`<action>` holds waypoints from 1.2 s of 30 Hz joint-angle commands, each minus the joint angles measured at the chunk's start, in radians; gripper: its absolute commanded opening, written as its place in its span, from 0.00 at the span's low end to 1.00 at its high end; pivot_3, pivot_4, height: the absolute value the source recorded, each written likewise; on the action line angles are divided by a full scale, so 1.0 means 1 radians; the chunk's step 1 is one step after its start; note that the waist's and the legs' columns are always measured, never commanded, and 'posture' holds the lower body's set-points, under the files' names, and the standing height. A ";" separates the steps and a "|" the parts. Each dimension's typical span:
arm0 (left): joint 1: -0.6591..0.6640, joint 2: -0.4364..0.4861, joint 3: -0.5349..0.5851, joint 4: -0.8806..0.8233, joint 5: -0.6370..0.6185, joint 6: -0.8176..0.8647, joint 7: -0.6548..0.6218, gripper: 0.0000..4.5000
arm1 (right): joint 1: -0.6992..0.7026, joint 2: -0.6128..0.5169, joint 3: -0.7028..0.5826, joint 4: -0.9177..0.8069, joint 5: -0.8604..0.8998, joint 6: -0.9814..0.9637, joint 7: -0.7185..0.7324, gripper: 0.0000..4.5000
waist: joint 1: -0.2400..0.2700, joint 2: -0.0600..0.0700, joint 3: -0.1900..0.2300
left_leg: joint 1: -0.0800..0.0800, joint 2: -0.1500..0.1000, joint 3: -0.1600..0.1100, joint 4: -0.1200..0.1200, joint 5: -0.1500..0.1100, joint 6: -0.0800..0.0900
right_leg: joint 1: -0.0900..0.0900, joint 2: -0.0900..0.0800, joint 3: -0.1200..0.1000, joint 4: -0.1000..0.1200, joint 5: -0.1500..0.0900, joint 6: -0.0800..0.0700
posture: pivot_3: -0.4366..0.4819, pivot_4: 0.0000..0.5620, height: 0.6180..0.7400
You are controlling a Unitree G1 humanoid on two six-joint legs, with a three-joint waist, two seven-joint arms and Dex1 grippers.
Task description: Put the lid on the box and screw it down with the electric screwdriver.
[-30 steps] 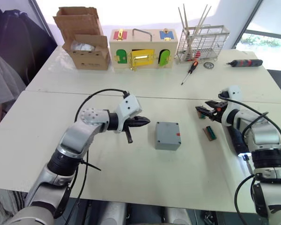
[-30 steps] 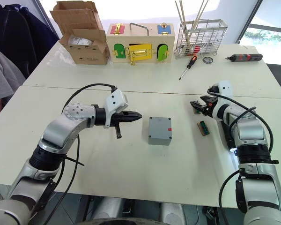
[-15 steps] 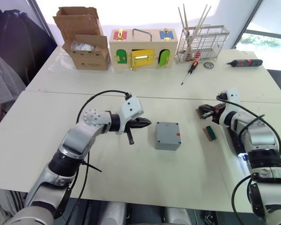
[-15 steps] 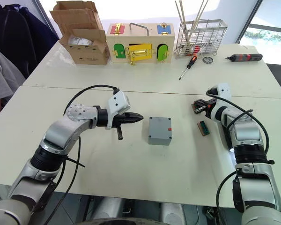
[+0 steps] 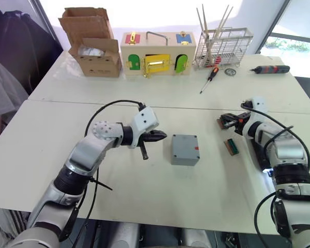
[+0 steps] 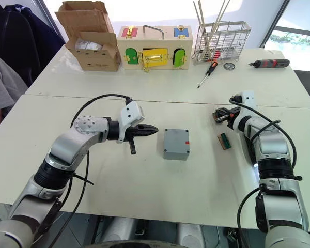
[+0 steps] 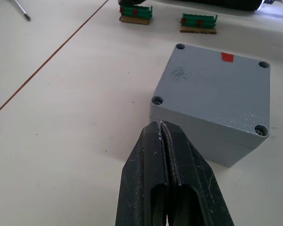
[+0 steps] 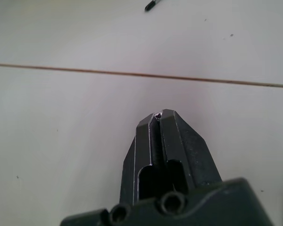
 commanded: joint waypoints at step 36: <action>0.044 0.101 0.046 -0.127 -0.195 0.070 -0.091 0.00 | 0.297 -0.021 0.002 -0.728 0.356 0.340 0.094 0.01 | 0.007 0.000 0.000 | 0.000 0.000 -0.001 0.000 0.000 0.000 | 0.001 0.000 0.001 0.000 0.000 0.000 | 0.48 0.27 0.99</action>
